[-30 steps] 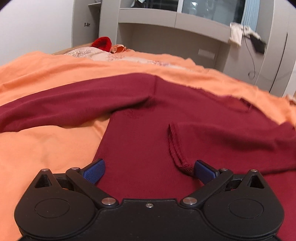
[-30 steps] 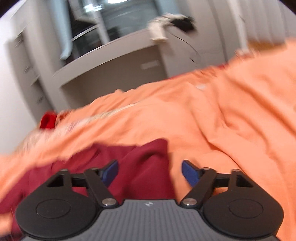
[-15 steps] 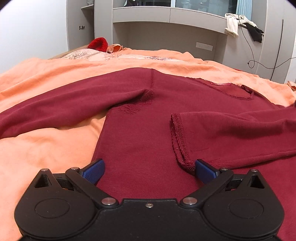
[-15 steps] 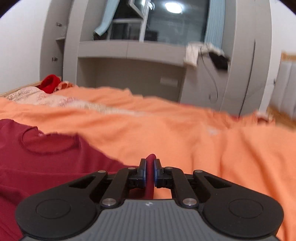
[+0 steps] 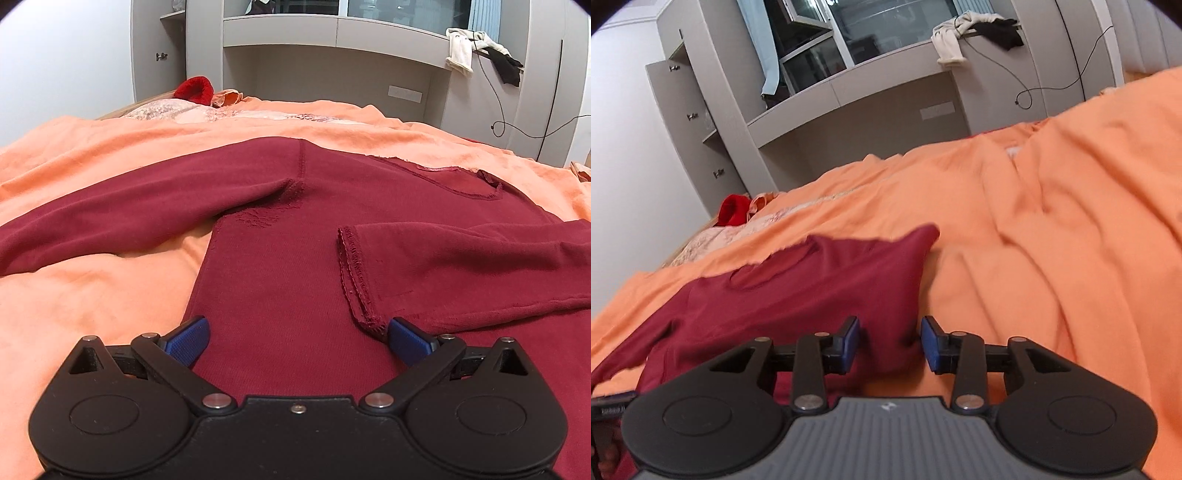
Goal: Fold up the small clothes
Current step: 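Open the right tool and release the folded sleeve on the body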
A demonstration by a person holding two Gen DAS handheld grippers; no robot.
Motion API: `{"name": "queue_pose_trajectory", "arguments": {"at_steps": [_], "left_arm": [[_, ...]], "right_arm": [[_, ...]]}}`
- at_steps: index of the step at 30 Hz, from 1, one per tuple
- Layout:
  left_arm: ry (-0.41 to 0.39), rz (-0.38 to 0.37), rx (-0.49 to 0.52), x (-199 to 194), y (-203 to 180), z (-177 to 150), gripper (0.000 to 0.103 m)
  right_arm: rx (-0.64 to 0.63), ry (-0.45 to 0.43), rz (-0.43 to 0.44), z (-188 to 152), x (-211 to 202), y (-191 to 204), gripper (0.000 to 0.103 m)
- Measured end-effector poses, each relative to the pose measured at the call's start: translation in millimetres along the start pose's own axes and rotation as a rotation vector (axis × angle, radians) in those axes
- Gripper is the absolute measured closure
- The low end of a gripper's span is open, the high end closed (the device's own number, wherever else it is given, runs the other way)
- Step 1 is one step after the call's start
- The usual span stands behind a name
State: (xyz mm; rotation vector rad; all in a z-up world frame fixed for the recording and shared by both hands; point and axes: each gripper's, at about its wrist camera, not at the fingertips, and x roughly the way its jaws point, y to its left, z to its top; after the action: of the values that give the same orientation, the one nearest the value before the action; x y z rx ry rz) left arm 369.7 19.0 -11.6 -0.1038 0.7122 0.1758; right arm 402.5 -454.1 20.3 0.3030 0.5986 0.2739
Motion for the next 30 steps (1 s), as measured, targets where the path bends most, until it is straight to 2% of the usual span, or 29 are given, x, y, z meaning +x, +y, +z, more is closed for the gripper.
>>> {"name": "queue_pose_trajectory", "arguments": {"at_steps": [3,7,11,14,16,18,20,22,26,28,30], "left_arm": [[0.0,-0.001,0.003,-1,0,0,0.0],[0.004,-0.018,-0.009,-5,3,3,0.001],[-0.014,-0.05,-0.049,-13,11,4,0.001],[-0.025,-0.076,-0.078,-20,20,4,0.001],[-0.032,-0.103,-0.1,-28,29,5,0.001],[-0.052,-0.117,-0.129,-39,41,7,0.001],[-0.077,-0.1,-0.173,-53,58,8,0.001],[-0.095,-0.087,-0.232,-64,78,9,0.001],[-0.114,-0.056,-0.341,-80,122,4,0.001],[-0.116,-0.026,-0.373,-83,146,-2,0.001],[-0.108,0.003,-0.421,-87,171,-6,0.001]], "right_arm": [[-0.049,-0.027,-0.024,-3,-2,3,0.062],[-0.072,0.022,-0.072,-3,0,14,0.09],[0.134,0.068,-0.053,-5,-8,0,0.093],[0.136,0.03,-0.06,-6,-16,5,0.089],[0.141,0.018,-0.054,-9,-25,12,0.073],[0.106,0.003,-0.051,-14,-39,24,0.065],[0.047,-0.01,-0.033,-23,-55,41,0.06],[0.022,-0.028,0.005,-34,-72,58,0.041],[0.003,-0.046,0.104,-64,-102,92,0.025],[0.005,-0.046,0.149,-78,-109,107,0.009],[-0.001,-0.051,0.198,-90,-113,119,0.004]]}}
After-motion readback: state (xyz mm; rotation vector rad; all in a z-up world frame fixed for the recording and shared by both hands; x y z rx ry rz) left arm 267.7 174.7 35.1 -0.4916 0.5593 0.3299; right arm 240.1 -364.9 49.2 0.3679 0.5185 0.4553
